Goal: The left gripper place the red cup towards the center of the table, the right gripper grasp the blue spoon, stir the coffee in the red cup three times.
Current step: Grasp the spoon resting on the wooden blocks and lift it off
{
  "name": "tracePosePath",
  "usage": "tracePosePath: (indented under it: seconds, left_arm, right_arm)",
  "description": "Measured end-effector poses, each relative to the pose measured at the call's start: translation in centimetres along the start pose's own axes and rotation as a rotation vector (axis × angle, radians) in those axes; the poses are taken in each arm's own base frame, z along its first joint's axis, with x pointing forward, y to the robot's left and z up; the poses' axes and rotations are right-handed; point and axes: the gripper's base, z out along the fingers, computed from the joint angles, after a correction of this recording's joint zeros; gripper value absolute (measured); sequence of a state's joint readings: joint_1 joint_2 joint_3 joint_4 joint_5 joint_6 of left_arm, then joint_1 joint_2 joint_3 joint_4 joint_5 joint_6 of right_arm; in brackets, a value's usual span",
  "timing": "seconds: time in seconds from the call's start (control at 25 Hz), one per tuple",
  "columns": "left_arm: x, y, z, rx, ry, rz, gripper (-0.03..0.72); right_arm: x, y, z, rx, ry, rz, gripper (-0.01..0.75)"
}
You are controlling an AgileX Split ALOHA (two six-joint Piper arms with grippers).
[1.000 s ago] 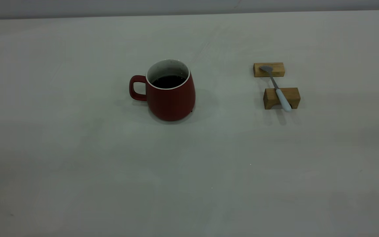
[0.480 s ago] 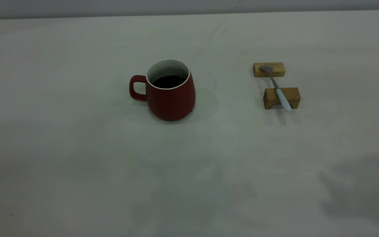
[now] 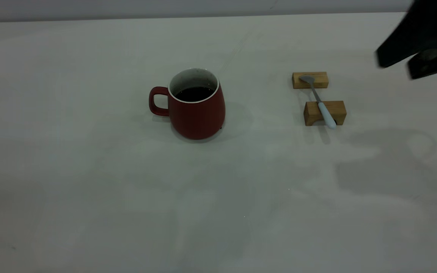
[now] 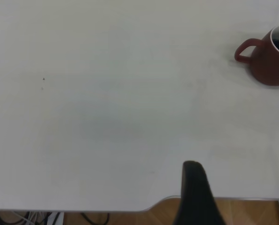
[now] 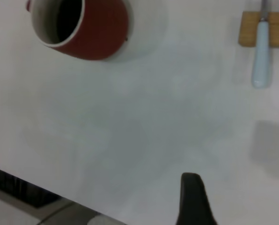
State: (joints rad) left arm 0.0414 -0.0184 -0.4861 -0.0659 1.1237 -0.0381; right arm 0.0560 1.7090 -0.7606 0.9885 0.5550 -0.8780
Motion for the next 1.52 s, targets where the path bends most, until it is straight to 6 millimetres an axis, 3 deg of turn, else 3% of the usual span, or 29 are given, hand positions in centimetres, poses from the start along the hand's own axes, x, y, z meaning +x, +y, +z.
tracePosePath:
  seconds: [0.24,0.48,0.88,1.36,1.52]
  left_arm:
    - [0.0,0.0,0.0,0.000,0.000,0.000,0.551]
    - [0.0,0.0,0.0,0.000,0.000,-0.001,0.551]
    - [0.0,0.0,0.0,0.000,0.000,-0.001,0.551]
    - [0.0,0.0,0.0,0.000,0.000,-0.001,0.551]
    - [0.0,0.0,0.0,0.000,0.000,-0.001,0.551]
  right_arm:
    - [-2.4,0.7,5.9,0.032,0.192,0.116,0.541]
    - [-5.1,0.6,9.6,0.169,0.289,0.134,0.534]
    - [-7.0,-0.3,15.2,0.206,0.406,0.136,0.534]
    - [-6.1,-2.0,18.3,0.244,0.450,0.120,0.532]
    - [-6.4,-2.0,18.4,0.249,0.413,0.113,0.483]
